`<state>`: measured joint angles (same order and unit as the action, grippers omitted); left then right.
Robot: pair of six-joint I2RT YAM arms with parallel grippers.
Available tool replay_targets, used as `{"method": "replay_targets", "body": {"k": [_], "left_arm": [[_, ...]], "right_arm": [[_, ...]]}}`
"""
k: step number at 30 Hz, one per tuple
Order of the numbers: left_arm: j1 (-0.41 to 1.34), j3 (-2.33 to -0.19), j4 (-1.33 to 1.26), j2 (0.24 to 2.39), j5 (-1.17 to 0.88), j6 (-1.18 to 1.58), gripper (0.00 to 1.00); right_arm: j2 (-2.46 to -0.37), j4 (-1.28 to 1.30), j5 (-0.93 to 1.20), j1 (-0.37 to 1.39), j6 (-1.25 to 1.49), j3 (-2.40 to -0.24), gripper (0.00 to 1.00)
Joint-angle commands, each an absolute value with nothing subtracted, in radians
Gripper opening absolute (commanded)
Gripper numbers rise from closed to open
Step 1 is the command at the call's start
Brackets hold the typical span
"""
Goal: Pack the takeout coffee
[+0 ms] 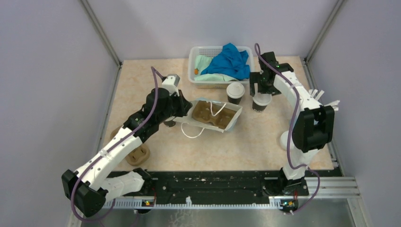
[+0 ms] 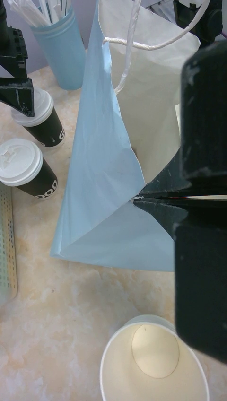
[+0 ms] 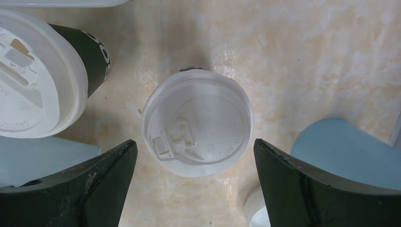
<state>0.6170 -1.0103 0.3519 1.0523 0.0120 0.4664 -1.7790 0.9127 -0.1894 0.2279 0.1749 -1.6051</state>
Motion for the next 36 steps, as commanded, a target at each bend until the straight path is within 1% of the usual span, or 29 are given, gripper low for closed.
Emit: {"method": "replay_targets", "body": {"k": [1,5,16,23,27,36], "left_arm": [[0.619,-1.043,0.336,1.067,0.008,0.444,0.0],[0.62,-1.049,0.335,1.072,0.007,0.443,0.0],[0.618,-1.052,0.331,1.082,0.005,0.443,0.0],[0.62,-1.052,0.332,1.083,0.005,0.44,0.0],[0.619,-1.052,0.331,1.082,0.006,0.44,0.0],[0.62,-1.051,0.331,1.083,0.005,0.439,0.0]], "right_arm": [[-1.799,0.885,-0.201,0.221,0.151,-1.654,0.93],[-1.807,0.883,-0.201,0.217,0.152,-1.652,0.92],[-1.816,0.873,-0.177,0.204,0.152,-1.63,0.85],[-1.81,0.863,-0.162,0.198,0.158,-1.618,0.84],[-1.794,0.842,-0.135,0.19,0.161,-1.601,0.81],[-1.804,0.849,-0.148,0.189,0.14,-1.591,0.82]]}}
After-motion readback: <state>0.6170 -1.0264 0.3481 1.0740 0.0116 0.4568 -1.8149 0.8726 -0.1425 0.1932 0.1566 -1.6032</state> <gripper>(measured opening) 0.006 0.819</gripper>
